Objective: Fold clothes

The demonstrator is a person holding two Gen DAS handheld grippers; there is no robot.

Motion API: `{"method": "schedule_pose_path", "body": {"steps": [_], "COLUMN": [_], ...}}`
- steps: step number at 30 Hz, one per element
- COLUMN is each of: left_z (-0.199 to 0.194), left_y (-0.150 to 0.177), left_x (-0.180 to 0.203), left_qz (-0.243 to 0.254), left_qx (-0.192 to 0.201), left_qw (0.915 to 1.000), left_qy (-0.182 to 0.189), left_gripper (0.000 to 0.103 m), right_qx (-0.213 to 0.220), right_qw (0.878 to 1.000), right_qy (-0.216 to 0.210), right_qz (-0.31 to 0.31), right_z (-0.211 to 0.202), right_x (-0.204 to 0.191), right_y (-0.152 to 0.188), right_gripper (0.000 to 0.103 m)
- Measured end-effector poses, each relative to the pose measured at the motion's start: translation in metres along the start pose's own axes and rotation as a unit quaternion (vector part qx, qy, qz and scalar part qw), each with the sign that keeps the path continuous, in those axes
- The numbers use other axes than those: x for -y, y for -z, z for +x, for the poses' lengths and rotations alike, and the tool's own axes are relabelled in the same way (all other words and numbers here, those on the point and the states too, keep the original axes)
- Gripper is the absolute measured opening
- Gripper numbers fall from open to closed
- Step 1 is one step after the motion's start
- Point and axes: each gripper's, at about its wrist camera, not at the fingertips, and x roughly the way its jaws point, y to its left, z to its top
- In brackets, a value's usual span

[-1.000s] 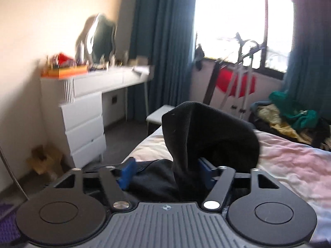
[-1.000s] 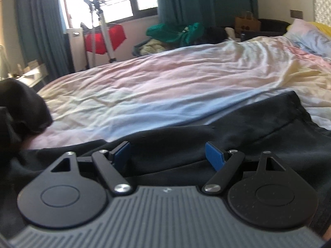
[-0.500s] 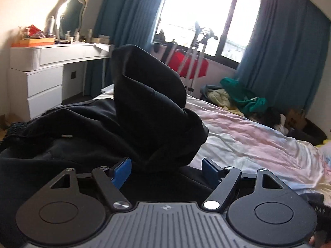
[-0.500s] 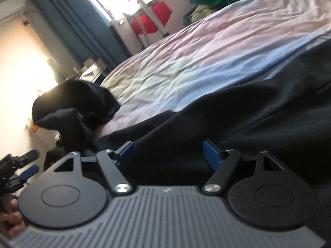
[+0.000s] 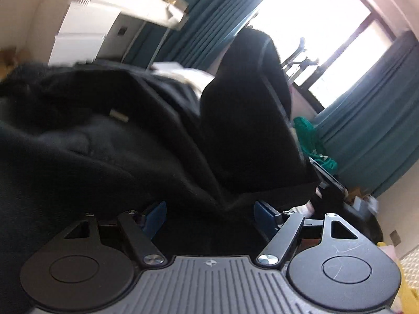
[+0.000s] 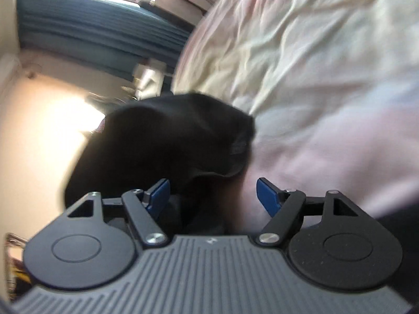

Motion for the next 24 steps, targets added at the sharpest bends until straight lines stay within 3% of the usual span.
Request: {"method": "schedule_pose_path", "body": {"steps": [2, 4, 6, 13, 17, 20, 24], "left_z": [0.003, 0.005, 0.006, 0.004, 0.005, 0.001, 0.0], "left_y": [0.002, 0.003, 0.005, 0.009, 0.011, 0.011, 0.015], "left_x": [-0.003, -0.007, -0.01, -0.013, -0.01, -0.009, -0.009], "left_qz": [-0.001, -0.004, -0.011, -0.019, -0.017, -0.011, 0.002], "left_qx": [-0.002, -0.001, -0.001, 0.001, -0.001, -0.001, 0.0], "left_qw": [1.0, 1.0, 0.9999, 0.9998, 0.9999, 0.9999, 0.9999], "left_qy": [-0.002, -0.001, 0.002, 0.0, -0.004, -0.005, -0.01], "left_gripper": [0.075, 0.073, 0.072, 0.072, 0.071, 0.071, 0.071], "right_qx": [0.017, 0.022, 0.028, 0.099, 0.143, 0.177, 0.232], "right_qw": [0.999, 0.998, 0.999, 0.99, 0.978, 0.965, 0.933], "right_qy": [-0.033, -0.049, -0.018, 0.07, 0.103, 0.136, 0.205], "right_qz": [0.026, 0.036, 0.023, -0.069, -0.109, -0.14, -0.184], "right_z": [0.02, 0.032, 0.041, -0.017, -0.077, -0.126, -0.191], "right_x": [-0.002, -0.006, -0.015, -0.041, -0.048, -0.055, -0.063], "right_y": [0.003, 0.005, 0.006, -0.001, -0.021, -0.042, -0.079], "right_gripper": [0.073, 0.032, 0.017, 0.013, 0.013, 0.013, 0.013]}}
